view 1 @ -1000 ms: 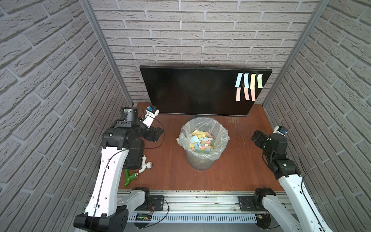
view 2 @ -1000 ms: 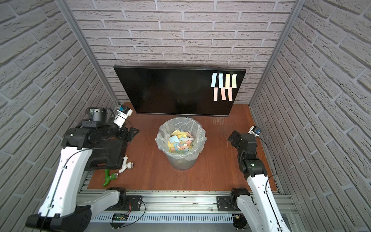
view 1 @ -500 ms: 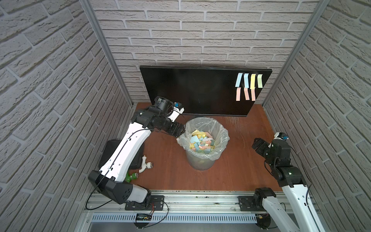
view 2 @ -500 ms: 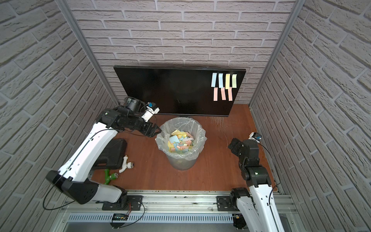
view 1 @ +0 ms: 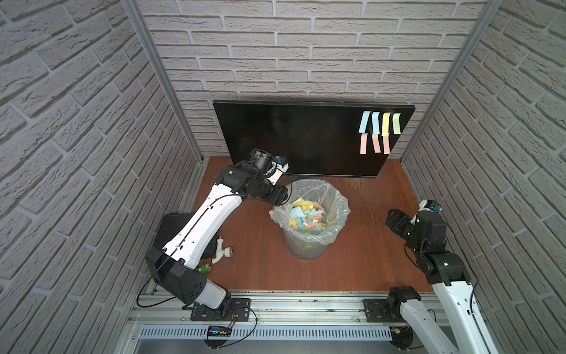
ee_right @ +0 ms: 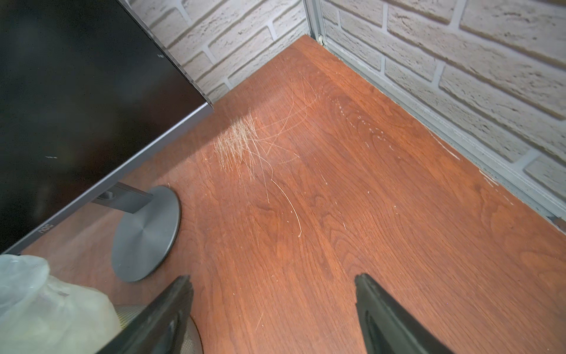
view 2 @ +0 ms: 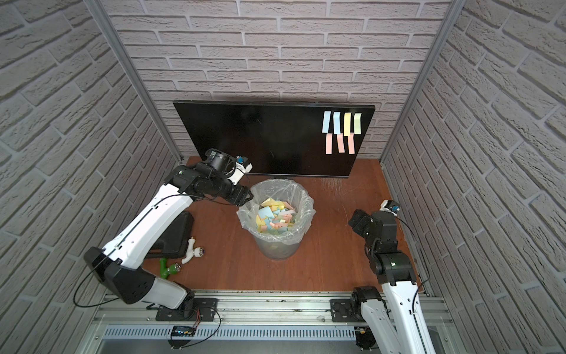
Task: Remove the sticky note from the monitor
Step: Adjust the trash bin at the center of the board.
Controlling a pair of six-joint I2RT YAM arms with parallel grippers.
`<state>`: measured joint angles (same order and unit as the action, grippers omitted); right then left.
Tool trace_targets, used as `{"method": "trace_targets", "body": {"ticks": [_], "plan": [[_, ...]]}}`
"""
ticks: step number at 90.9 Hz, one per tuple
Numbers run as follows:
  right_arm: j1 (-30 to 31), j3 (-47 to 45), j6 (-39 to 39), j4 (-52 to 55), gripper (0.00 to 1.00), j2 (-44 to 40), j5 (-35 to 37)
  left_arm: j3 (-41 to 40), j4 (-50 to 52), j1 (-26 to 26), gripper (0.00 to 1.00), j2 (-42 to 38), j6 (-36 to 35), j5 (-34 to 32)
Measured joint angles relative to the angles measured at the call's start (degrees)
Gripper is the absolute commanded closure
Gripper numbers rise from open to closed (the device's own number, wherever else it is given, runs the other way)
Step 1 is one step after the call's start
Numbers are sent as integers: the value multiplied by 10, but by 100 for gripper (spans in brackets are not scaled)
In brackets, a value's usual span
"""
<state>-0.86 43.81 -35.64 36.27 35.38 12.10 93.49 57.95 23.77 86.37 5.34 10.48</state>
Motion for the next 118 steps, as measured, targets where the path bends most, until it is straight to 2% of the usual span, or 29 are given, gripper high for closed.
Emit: {"method": "trace_targets", "body": {"ticks": [7, 28, 42, 60, 68, 97, 118], "plan": [[0, 11, 0, 0, 15, -3, 0, -1, -2, 4, 33, 12, 3, -1], [0, 53, 5, 0, 21, -4, -9, -2, -7, 13, 48, 25, 10, -7], [0, 98, 18, -19, 28, 13, -78, -3, -10, 16, 56, 25, 13, -9], [0, 186, 9, -43, 30, 102, -178, -3, -9, 16, 70, 25, 14, -11], [-2, 218, -3, -54, 30, 142, -210, -3, -9, 16, 71, 25, 13, -12], [-51, 319, -108, -114, 34, 232, -311, -1, -9, 16, 77, 29, 14, -13], [-110, 332, -211, -195, 36, 268, -371, 9, -7, 16, 81, 41, 14, -13]]}}
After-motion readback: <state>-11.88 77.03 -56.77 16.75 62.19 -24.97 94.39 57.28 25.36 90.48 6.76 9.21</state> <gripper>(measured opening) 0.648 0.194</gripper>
